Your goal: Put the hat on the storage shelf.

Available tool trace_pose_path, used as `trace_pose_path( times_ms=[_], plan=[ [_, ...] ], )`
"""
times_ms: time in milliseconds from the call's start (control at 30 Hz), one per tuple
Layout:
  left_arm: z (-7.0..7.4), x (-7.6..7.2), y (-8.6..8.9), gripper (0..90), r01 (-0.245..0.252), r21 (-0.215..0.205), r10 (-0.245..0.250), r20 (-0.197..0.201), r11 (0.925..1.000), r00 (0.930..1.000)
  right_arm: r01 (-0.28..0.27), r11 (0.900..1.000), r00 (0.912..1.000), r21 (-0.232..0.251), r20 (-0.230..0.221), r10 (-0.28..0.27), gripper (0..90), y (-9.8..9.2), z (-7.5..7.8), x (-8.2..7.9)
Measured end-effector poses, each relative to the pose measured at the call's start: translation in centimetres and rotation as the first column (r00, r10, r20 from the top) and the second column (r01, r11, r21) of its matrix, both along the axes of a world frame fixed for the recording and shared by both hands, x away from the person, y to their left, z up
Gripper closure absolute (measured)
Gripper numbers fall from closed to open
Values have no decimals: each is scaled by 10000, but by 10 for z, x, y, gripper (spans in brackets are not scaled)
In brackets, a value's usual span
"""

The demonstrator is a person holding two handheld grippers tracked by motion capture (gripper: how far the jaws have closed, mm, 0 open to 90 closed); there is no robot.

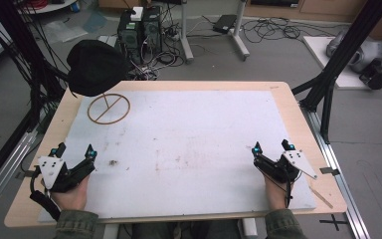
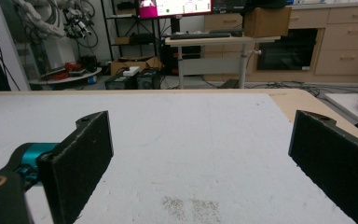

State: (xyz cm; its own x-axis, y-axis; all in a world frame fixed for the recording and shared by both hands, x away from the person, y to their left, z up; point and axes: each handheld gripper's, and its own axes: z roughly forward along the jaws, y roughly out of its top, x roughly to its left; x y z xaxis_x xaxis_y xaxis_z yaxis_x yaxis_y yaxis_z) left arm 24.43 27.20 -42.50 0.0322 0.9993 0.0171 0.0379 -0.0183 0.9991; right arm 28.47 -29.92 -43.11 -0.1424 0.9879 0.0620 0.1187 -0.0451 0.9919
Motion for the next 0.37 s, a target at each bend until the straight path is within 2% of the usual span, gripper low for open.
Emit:
trace_pose_path(
  times_ms=[367],
  plan=[
    [-1, 1, 1, 181, -32, -58, 32, -9, 10000, 10000, 25, 10000, 10000, 7, -47, -25, 54, -1, 0, 0]
  ],
)
